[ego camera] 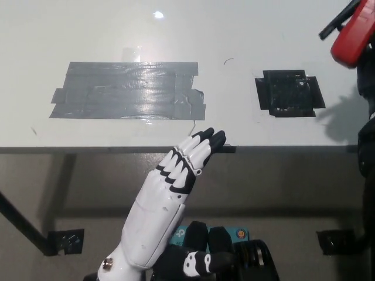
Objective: The robot first picks the multimeter with right hand and then unfolds the black stand on the back of it using left hand
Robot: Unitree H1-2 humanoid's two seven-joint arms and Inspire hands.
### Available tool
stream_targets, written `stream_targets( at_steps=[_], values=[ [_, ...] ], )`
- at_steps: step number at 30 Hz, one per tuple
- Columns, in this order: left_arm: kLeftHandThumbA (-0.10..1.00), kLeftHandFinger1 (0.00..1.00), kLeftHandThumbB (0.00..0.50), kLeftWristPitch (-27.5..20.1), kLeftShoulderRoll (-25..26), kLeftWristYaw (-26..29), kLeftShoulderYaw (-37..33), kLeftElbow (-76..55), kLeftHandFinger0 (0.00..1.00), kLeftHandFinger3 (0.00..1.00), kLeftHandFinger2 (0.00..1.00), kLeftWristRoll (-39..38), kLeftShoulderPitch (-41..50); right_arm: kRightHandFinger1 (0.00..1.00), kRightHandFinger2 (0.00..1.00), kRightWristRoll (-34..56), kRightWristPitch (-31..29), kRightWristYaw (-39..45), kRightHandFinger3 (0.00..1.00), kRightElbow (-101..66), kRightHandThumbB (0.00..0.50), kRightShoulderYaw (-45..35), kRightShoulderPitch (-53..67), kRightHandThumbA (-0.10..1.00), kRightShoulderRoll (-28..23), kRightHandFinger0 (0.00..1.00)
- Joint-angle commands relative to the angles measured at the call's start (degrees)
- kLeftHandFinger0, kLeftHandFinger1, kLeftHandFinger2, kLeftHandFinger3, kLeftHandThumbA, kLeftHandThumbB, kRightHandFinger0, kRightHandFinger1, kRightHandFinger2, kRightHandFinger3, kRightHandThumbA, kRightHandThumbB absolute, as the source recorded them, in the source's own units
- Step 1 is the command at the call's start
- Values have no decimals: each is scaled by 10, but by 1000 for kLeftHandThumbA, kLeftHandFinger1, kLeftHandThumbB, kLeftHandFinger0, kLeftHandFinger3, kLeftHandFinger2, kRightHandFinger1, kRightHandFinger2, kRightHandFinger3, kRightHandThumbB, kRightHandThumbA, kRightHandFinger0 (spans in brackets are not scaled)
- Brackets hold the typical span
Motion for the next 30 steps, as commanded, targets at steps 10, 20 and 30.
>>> stream_targets(
  at_steps=[10, 20, 30],
  values=[
    [1000, 1000, 274, -24, 7, 14, 19, -5, 1000, 1000, 1000, -18, 16, 334, 670, -363, -19, 117, 683, 227, 189, 251, -154, 86, -170, 17],
    [1000, 1000, 267, -23, 7, 7, 13, 0, 1000, 1000, 1000, -23, 16, 197, 497, -442, -38, 176, 529, 459, 196, 403, -254, 94, -158, 0],
    [1000, 1000, 275, -15, 8, -1, 14, -5, 1000, 1000, 1000, -21, 14, 117, 230, -472, -120, 216, 232, 586, 190, 480, -286, 66, -136, 65]
  ],
)
